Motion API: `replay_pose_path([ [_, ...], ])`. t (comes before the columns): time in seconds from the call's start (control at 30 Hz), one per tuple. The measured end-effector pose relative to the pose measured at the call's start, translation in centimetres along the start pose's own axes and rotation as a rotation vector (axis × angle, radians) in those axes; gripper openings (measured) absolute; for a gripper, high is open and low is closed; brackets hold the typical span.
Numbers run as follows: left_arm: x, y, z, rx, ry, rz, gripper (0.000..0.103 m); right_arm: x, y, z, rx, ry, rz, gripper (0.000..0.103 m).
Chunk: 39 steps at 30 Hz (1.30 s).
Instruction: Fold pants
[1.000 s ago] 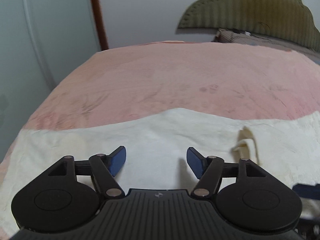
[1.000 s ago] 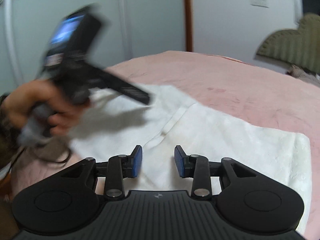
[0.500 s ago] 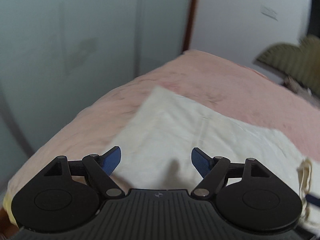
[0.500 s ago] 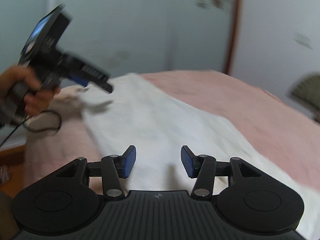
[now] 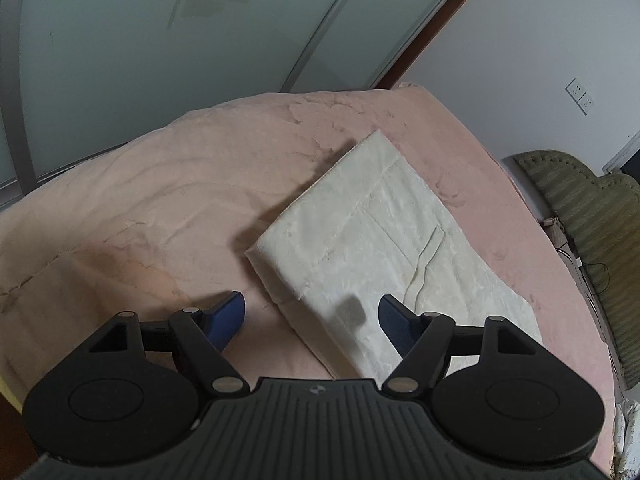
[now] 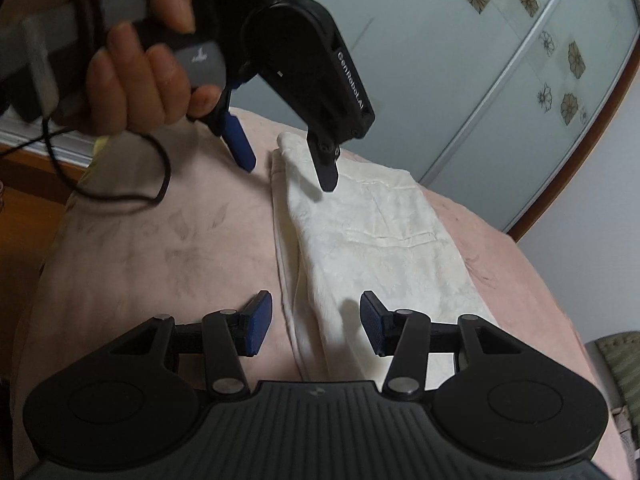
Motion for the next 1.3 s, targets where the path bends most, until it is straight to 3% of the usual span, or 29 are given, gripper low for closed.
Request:
replay_pose_path([
  [0.1, -0.2, 0.6, 0.4, -0.007, -0.042, -0.021, 0.077, 0.4, 0.5, -0.3, -0.007, 0.007, -0.002, 0.048],
  [0.33, -1.0, 1.5, 0.3, -0.087, -0.181, -0.078, 0.096, 0.6, 3.3, -0.2, -0.086, 0.031, -0.022, 0.048],
  [0.47, -1.4, 1.9, -0.9, -0.061, -0.123, -0.111, 0.097, 0.7, 3.1, -1.5, -0.081, 0.126, -0.029, 0.048],
  [0.7, -1.9, 2.1, -1.8, -0.012, 0.014, -0.139, 0.094, 1.2, 0.0, -3.1, 0.020, 0.227, -0.040, 0.048],
  [0.8, -2.2, 1.9, -2.8, 0.042, 0.090, -0.157, 0.091, 1.1, -0.2, -3.1, -0.024, 0.174, -0.033, 0.048],
  [0.83, -2.4, 1.7, -3.0, 0.065, 0.116, -0.165, 0.091, 1.1, -0.2, -3.2, -0.015, 0.184, -0.037, 0.047],
  [0.9, -2.5, 1.3, -3.3, 0.121, 0.172, -0.191, 0.092, 1.1, -0.2, -3.4, 0.010, 0.226, -0.036, 0.035],
  [1.03, -2.6, 1.0, -3.6, 0.209, 0.256, -0.233, 0.092, 1.0, -0.3, -3.3, 0.017, 0.237, -0.040, 0.033],
  [1.3, -2.3, 1.3, -3.7, 0.217, 0.286, -0.217, 0.094, 0.9, 0.0, -2.7, 0.035, 0.190, -0.014, 0.033],
])
Point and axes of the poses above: each gripper's, at about its wrist camera, not at the fingertips, and y roughly the way its jaws point, z to its left, x to its top, the point moved 1 cm from there along y, roughly the way its jaws point, and after that the axes turned 12 degrees about -z, right-handed, at the moved point
